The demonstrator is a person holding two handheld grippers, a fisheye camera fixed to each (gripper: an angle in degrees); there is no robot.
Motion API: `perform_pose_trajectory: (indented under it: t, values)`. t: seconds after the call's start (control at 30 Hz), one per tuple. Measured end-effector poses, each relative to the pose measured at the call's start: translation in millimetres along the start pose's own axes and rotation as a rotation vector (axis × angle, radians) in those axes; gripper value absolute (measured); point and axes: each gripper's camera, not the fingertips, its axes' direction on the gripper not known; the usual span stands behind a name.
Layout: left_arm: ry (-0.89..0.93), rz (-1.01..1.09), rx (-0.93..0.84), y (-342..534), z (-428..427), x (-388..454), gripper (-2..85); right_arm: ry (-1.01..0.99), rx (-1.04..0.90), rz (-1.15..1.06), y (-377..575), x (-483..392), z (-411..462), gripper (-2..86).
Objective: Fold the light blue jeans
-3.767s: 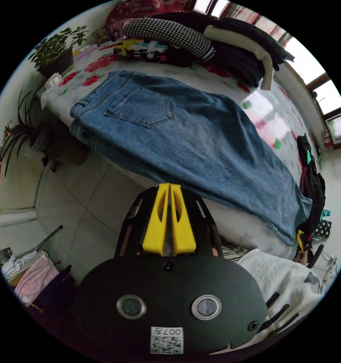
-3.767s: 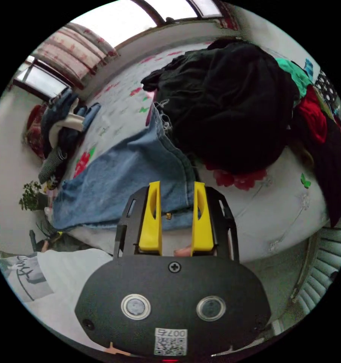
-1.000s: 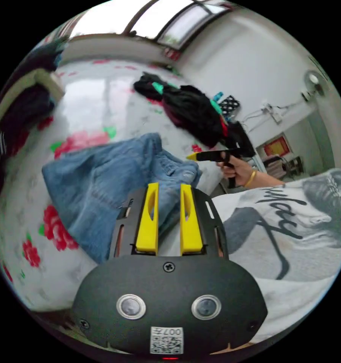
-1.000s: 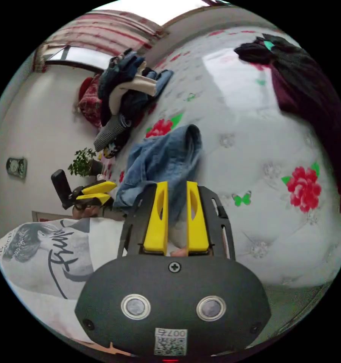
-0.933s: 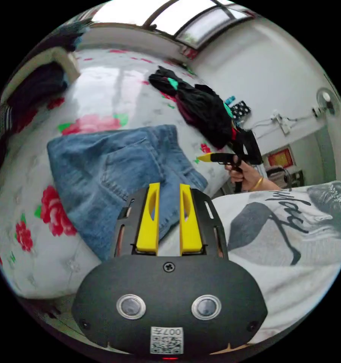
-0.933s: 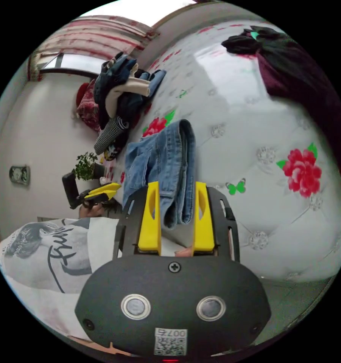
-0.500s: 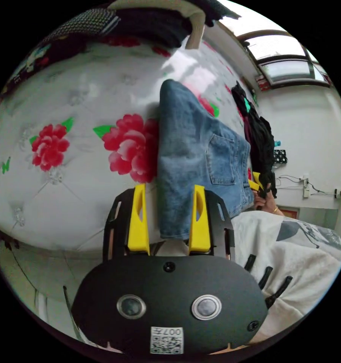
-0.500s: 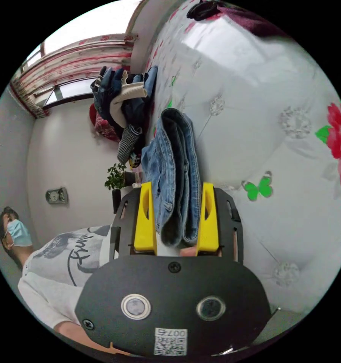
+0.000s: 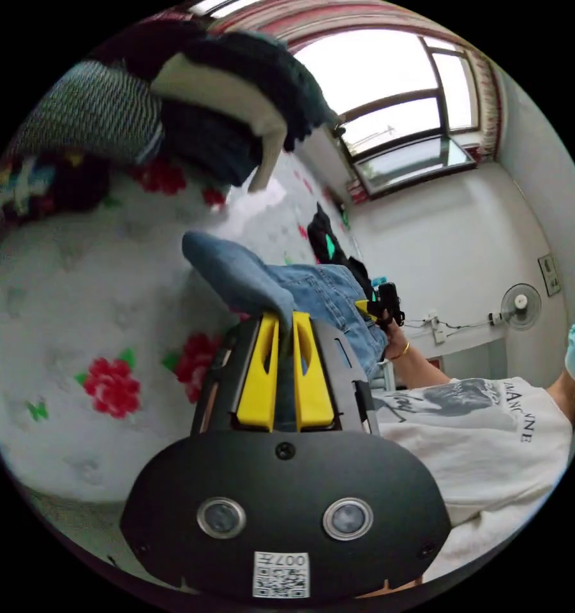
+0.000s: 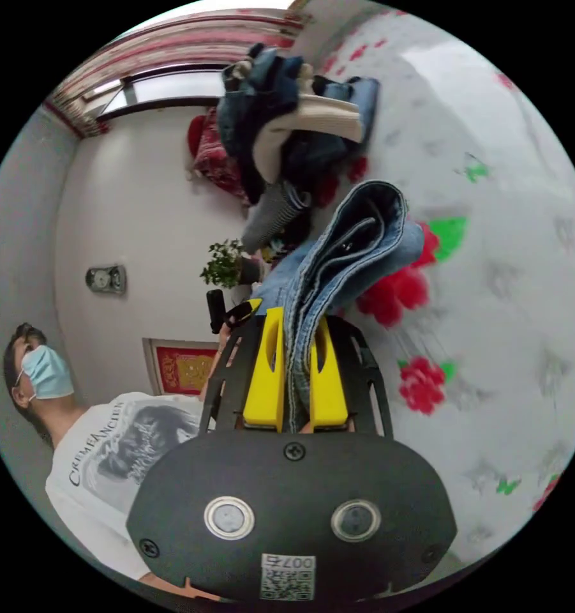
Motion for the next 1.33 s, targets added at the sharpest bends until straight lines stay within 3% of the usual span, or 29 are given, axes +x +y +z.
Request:
perform_pose_trajectory:
  t: [0.23,0.37,0.43,0.57,0.63,0.73,0.87,0.93,1.03,1.1,1.27,1.33]
  values:
    - [-0.254,0.105,0.289,-97,-173,8,4.4,-0.062,-0.01,-0.405,-176,-198,111,2.2]
    - [-0.685,-0.093,0.298,-137,-207,-43,7.7,0.084,-0.004,-0.456,-242,-248,194,4.7]
    - [-0.772,-0.23,0.28,-126,-192,-80,8.5,0.216,-0.031,-0.441,-247,-233,240,6.2]
    - [-0.827,-0.259,0.251,-43,-85,-124,7.5,0.337,-0.183,-0.411,-193,-156,281,6.6]
    - [-0.842,-0.234,0.168,-3,-21,-128,6.6,0.523,-0.337,-0.378,-129,-87,284,6.4]
    - [-0.781,-0.203,-0.004,56,90,-117,5.9,0.779,-0.509,-0.293,-38,-17,256,6.0]
    - [-0.711,-0.041,-0.275,103,237,-64,5.5,1.054,-0.615,-0.254,56,12,208,6.0]
    - [-0.703,0.09,-0.404,113,298,-34,5.5,1.147,-0.62,-0.22,101,18,187,6.2]
    - [-0.728,0.353,-0.57,133,388,19,5.3,1.108,-0.378,-0.236,130,7,170,6.6]
    - [-0.794,0.487,-0.666,153,446,48,3.7,1.102,-0.34,-0.233,134,3,167,6.8]
    - [-0.974,0.589,-0.764,193,512,71,-0.4,1.035,-0.247,-0.147,135,-5,129,6.9]
    - [-1.004,0.6,-0.749,205,520,73,-0.7,1.061,-0.104,-0.043,140,-8,78,7.2]
